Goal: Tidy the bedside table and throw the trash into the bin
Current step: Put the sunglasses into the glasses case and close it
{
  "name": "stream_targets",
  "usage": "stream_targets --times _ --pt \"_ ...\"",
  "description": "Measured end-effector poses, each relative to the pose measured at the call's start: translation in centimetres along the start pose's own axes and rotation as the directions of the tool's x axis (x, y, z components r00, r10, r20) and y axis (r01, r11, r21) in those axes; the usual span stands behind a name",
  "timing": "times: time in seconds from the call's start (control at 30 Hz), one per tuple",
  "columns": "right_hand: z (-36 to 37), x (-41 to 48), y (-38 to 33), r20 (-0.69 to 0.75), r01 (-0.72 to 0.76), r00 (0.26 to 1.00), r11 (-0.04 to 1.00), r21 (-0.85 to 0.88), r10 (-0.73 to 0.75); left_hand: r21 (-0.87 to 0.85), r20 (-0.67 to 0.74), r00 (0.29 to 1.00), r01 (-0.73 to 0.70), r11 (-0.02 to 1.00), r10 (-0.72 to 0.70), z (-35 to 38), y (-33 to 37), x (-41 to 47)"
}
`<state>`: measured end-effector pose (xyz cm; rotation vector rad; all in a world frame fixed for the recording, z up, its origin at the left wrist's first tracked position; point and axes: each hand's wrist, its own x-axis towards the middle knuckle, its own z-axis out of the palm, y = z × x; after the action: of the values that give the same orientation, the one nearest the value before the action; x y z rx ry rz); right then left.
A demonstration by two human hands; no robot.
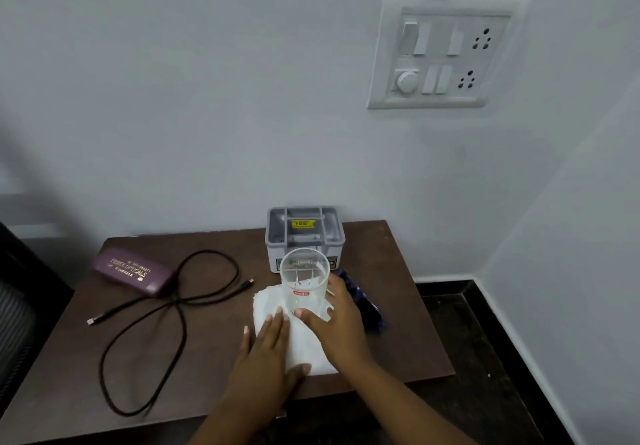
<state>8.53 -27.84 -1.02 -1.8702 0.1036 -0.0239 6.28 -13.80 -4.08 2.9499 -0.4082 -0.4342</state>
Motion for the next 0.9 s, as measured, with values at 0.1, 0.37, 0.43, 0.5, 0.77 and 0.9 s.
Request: stream_targets --times 0.1,0.37,0.43,0.5,0.77,0.9 --pt "-0.2 0.0 0.7 -0.005 0.007 1.000 1.000 -0.018 -0.008 -0.020 -0.002 1.000 0.006 1.000 -0.006 1.3 -0.3 0.1" --pt "-1.2 -1.2 2.9 0.002 -0.030 1.000 0.989 -0.147 0.031 -0.159 -0.147 0.989 -0.015 0.987 -0.008 1.2 0.0 -0.1" --pt "-1.7 -1.9 3.4 0.018 -0.019 1.000 0.985 -0.172 0.022 -0.100 -0.060 0.998 0.010 0.995 -0.016 1.1 0.0 -0.1" --pt "-2.2 -2.6 3.9 0.027 -0.007 1.000 0.979 -0.204 0.013 -0.073 -0.069 0.997 0.030 0.997 -0.035 0.3 0.5 0.0" --pt "-5.1 -3.3 4.0 -0.041 0.069 0.996 0.953 -0.294 -0.084 -0.061 -0.096 0.995 -0.024 0.998 0.018 0.3 3.2 0.3" --pt "-6.9 -1.0 3.4 -0.217 0.107 0.953 0.903 -0.417 -0.213 -0.155 -0.066 0.997 -0.057 0.986 0.047 0.8 3.6 0.3"
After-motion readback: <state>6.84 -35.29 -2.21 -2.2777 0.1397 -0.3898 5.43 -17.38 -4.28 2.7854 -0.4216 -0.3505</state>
